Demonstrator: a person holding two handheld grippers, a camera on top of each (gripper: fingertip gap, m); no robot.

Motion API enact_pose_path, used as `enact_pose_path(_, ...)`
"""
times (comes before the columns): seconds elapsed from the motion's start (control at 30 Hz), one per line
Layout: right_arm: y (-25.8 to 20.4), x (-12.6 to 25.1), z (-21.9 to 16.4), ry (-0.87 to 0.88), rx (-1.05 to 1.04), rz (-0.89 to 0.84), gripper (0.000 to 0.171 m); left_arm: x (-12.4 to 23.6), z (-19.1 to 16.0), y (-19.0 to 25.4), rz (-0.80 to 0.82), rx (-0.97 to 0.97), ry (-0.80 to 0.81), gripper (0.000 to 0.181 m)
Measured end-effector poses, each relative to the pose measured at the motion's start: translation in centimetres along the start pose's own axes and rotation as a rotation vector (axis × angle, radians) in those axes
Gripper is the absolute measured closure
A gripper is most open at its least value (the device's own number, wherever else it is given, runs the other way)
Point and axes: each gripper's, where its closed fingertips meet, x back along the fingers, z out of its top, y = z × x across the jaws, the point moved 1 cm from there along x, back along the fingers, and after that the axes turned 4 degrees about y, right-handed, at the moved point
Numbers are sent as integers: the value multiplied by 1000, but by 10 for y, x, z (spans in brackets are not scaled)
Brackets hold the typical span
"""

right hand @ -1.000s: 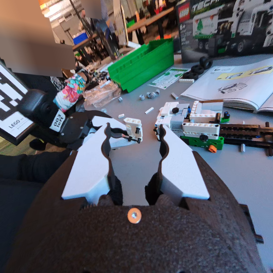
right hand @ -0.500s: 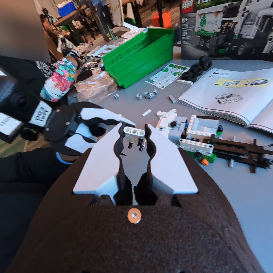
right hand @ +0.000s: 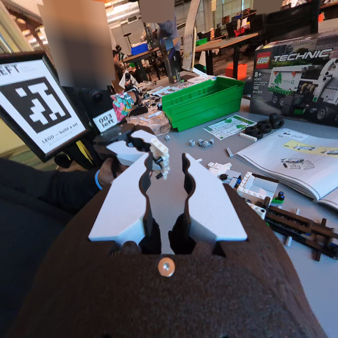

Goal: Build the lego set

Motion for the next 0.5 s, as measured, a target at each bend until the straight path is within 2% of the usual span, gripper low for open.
enact_pose_path(0.03, -3, 0, 0, -5, 28, 33, 145, -1, -1, 4, -36, 22, -8, 175)
enact_pose_path(0.07, -9, 1, 2, 14, 36, 79, 156, -2, -2, 10, -78, 36, -19, 175)
enact_pose_path(0.13, -16, 1, 5, 35, 44, 136, 160, -1, 0, 14, -111, 48, -14, 175)
enact_pose_path(0.23, -23, 4, 9, 81, 3, 207, 163, 2, 8, 20, -152, 103, 43, 172)
enact_pose_path(0.37, -33, 0, 12, 239, -20, 229, 165, 2, 22, 25, -201, 185, 136, 173)
enact_pose_path(0.5, -38, 8, 15, 319, -102, 299, 165, 0, 27, 34, -228, 177, 152, 175)
